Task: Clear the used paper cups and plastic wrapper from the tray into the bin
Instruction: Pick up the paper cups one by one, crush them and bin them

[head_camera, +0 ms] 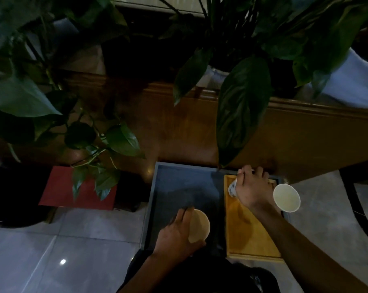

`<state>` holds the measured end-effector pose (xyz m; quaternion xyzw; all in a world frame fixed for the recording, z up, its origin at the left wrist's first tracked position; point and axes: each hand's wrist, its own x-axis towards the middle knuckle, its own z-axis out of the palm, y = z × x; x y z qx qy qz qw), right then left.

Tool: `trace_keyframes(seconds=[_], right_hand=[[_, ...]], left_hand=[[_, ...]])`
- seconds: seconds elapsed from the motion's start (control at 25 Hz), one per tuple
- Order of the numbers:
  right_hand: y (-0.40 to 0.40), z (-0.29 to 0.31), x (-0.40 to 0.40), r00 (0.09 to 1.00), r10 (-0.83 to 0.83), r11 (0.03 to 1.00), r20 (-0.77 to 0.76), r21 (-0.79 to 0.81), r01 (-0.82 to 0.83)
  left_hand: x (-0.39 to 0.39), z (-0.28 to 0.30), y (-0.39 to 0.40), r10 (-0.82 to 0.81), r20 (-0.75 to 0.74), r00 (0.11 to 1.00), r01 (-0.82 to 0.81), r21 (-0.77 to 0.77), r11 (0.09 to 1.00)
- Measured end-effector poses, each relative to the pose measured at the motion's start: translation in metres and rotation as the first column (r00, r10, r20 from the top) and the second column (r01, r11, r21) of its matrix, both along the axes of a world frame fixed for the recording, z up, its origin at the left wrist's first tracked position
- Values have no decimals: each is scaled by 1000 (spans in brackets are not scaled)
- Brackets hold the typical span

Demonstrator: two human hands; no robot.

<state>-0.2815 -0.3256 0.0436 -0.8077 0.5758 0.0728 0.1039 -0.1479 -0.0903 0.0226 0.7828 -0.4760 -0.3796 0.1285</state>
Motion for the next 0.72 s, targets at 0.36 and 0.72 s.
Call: trace_keyframes(seconds=[0.36, 0.72], right_hand=[[-3, -11, -2, 999, 50, 997, 2, -57, -50], [-13, -15, -9, 997, 21, 998, 68, 56, -25]], left_hand=[[-5, -6, -2, -2, 18, 1000, 1, 30, 1000], [-7, -1, -2, 28, -39, 999, -26, 51, 998]])
